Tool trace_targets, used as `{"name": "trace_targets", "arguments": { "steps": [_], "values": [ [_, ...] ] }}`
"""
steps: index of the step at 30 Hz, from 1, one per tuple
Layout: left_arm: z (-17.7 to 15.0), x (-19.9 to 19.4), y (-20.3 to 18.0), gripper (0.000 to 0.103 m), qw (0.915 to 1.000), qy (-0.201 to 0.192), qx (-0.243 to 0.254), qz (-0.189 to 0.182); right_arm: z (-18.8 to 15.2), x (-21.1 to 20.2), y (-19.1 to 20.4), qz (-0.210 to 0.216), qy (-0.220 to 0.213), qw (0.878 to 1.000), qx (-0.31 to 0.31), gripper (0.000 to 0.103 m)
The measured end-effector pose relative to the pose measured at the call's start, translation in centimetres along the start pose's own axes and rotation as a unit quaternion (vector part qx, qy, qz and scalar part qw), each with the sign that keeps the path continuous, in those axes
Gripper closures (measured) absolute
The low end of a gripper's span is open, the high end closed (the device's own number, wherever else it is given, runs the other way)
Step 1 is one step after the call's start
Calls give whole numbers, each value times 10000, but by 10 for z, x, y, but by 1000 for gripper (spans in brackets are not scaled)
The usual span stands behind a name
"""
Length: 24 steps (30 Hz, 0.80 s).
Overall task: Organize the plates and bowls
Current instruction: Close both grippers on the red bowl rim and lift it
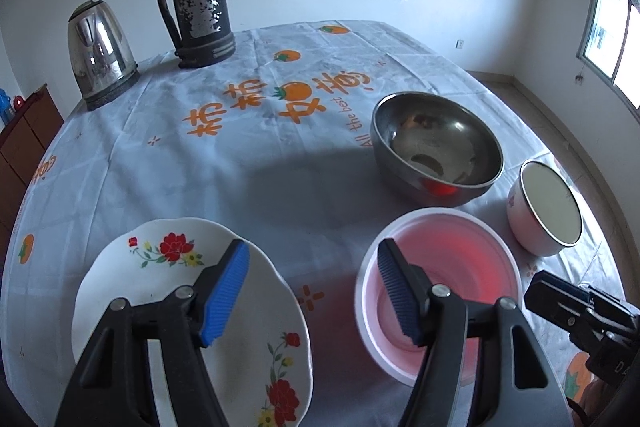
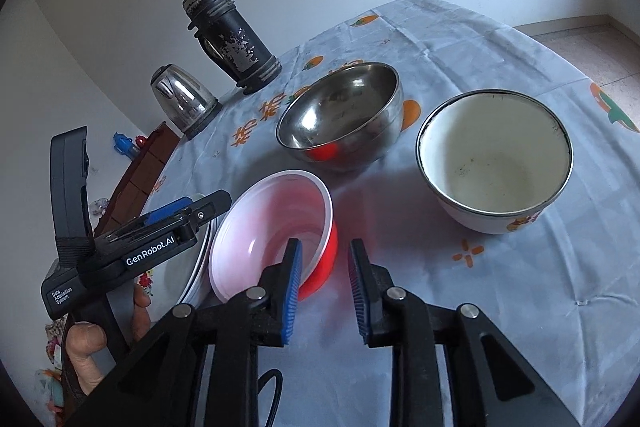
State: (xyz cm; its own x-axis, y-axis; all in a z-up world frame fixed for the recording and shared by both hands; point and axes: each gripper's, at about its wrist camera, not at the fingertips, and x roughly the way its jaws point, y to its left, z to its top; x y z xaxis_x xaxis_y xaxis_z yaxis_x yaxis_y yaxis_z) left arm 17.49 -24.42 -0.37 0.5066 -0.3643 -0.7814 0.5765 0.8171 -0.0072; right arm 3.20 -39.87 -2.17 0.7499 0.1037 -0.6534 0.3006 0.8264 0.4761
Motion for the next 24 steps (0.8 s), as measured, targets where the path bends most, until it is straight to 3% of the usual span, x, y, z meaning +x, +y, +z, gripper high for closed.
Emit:
{"name": "trace_targets", "arguments": {
  "steps": [2, 11, 13, 17, 19, 21, 24],
  "values": [
    [-1, 3, -3, 36, 10000, 42, 60, -15, -1, 4, 1, -12, 24, 10000, -10, 60],
    [-5, 12, -25, 37, 9987, 168, 466, 117, -7, 21, 9, -95, 234, 9995, -174, 61],
    [-5, 13, -30, 42, 9982, 230, 547, -16, -8, 25, 8, -13, 296, 9995, -127, 70],
    [-9, 15, -41, 61, 9963, 349, 631, -478, -9, 23, 8, 7, 199, 9997, -171, 83],
    [-11, 14, -44, 63, 9962, 347, 639, -488, -10, 19, 8, -82, 85, 9997, -211, 84],
    [-11, 13, -44, 72, 9960, 324, 624, -560, -9, 15, 6, -124, 10, 9997, -227, 84],
    [-9, 8, -39, 82, 9949, 342, 397, -863, -8, 4, 2, -152, -128, 9995, -238, 85]
  ]
}}
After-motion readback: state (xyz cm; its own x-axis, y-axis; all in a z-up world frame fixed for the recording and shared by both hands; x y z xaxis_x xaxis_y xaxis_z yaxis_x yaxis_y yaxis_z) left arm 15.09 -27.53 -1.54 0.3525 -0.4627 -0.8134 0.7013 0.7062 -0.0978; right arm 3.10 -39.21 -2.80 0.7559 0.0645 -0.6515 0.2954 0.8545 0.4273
